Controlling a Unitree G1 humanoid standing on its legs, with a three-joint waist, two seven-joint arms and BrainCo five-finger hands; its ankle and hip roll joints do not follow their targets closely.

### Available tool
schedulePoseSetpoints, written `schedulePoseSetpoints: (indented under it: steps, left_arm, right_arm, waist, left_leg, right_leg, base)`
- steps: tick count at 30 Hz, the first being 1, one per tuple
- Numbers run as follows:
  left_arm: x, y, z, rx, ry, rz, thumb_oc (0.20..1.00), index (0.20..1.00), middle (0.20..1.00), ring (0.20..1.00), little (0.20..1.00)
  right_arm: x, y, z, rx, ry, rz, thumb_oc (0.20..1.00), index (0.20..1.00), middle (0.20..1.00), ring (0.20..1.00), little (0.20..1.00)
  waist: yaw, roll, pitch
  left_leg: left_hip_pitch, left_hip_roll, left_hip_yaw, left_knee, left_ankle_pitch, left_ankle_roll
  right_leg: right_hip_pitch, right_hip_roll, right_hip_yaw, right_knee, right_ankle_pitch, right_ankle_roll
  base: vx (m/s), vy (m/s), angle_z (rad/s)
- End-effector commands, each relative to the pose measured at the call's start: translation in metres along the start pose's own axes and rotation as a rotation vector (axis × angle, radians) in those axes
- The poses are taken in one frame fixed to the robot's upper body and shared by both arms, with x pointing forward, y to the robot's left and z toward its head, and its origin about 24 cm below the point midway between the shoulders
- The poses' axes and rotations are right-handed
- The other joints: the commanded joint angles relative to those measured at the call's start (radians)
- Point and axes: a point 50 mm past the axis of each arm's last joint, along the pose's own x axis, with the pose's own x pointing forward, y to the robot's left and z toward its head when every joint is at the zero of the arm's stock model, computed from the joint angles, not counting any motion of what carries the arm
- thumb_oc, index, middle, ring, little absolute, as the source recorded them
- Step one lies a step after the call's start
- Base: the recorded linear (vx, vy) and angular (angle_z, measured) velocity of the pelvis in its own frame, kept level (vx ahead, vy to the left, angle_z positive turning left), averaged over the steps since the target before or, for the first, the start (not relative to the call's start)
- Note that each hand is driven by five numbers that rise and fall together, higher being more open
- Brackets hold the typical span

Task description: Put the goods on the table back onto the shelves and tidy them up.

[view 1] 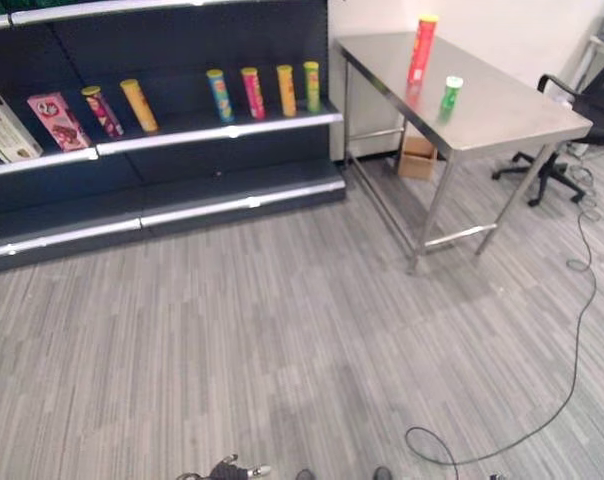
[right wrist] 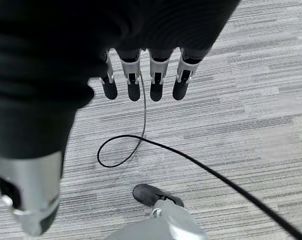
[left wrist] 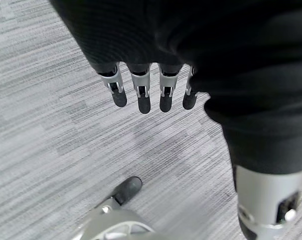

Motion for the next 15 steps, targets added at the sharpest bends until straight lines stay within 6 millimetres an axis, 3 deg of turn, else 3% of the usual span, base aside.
schedulePoseSetpoints:
  steps: [1, 3, 5, 7, 9, 13, 15]
  left_arm:
    - [0.003, 0.010, 0.015, 0.043, -0.030, 0.027, 1.000, 1.000, 1.000, 1.000, 1.000]
    - [0.004, 0.012, 0.018, 0.053, -0.039, 0.034, 1.000, 1.000, 1.000, 1.000, 1.000]
    - [0.004, 0.013, 0.021, 0.058, -0.050, 0.035, 1.000, 1.000, 1.000, 1.000, 1.000]
    - [0.005, 0.014, 0.037, 0.064, -0.093, 0.042, 1.000, 1.000, 1.000, 1.000, 1.000]
    - [0.005, 0.014, 0.041, 0.070, -0.103, 0.040, 1.000, 1.000, 1.000, 1.000, 1.000]
    - [0.006, 0.012, 0.055, 0.092, -0.140, 0.032, 1.000, 1.000, 1.000, 1.000, 1.000]
    - [0.006, 0.008, 0.057, 0.108, -0.142, 0.022, 1.000, 1.000, 1.000, 1.000, 1.000]
  right_arm:
    - [0.002, -0.007, 0.018, -0.053, -0.035, -0.030, 1.000, 1.000, 1.000, 1.000, 1.000]
    - [0.002, -0.009, 0.020, -0.039, -0.043, -0.036, 1.000, 1.000, 1.000, 1.000, 1.000]
    - [0.002, -0.010, 0.021, -0.035, -0.048, -0.040, 1.000, 1.000, 1.000, 1.000, 1.000]
    - [0.003, -0.013, 0.024, -0.008, -0.054, -0.053, 1.000, 1.000, 1.000, 1.000, 1.000]
    - [0.003, -0.012, 0.023, -0.003, -0.049, -0.052, 1.000, 1.000, 1.000, 1.000, 1.000]
    - [0.002, -0.010, 0.015, 0.018, -0.023, -0.047, 1.000, 1.000, 1.000, 1.000, 1.000]
    - [0.002, -0.011, 0.007, 0.015, 0.001, -0.046, 1.000, 1.000, 1.000, 1.000, 1.000]
  waist:
    - [-0.014, 0.012, 0.016]
    - [-0.026, 0.017, 0.034]
    - [-0.036, 0.019, 0.040]
    - [-0.071, 0.019, 0.063]
    - [-0.082, 0.019, 0.068]
    - [-0.130, 0.007, 0.076]
    - [-0.146, 0.007, 0.071]
  left_leg:
    - [-0.018, -0.025, -0.093, 0.009, -0.033, -0.007]
    - [0.004, -0.036, -0.087, 0.009, -0.052, -0.004]
    - [0.011, -0.039, -0.091, 0.009, -0.060, -0.006]
    - [0.023, -0.050, -0.111, 0.009, -0.067, -0.013]
    - [0.037, -0.051, -0.117, 0.009, -0.078, -0.017]
    - [0.101, -0.071, -0.145, 0.009, -0.125, -0.031]
    - [0.143, -0.083, -0.158, 0.009, -0.155, -0.034]
  right_leg:
    - [-0.118, -0.119, -0.019, 0.170, 0.005, 0.130]
    - [-0.193, -0.136, -0.028, 0.264, 0.035, 0.129]
    - [-0.220, -0.132, -0.028, 0.255, 0.045, 0.124]
    - [-0.299, -0.100, 0.014, 0.173, 0.104, 0.127]
    - [-0.308, -0.097, 0.012, 0.128, 0.119, 0.133]
    - [-0.367, -0.085, -0.025, -0.030, 0.175, 0.161]
    - [-0.382, -0.086, -0.049, -0.039, 0.181, 0.167]
  base:
    - [0.05, 0.152, -0.13]
    - [0.11, 0.140, -0.13]
    - [0.11, 0.059, -0.12]
    - [0.16, 0.017, 0.05]
    - [0.17, -0.016, 0.20]
    - [0.32, -0.047, 0.26]
    - [0.36, -0.070, 0.43]
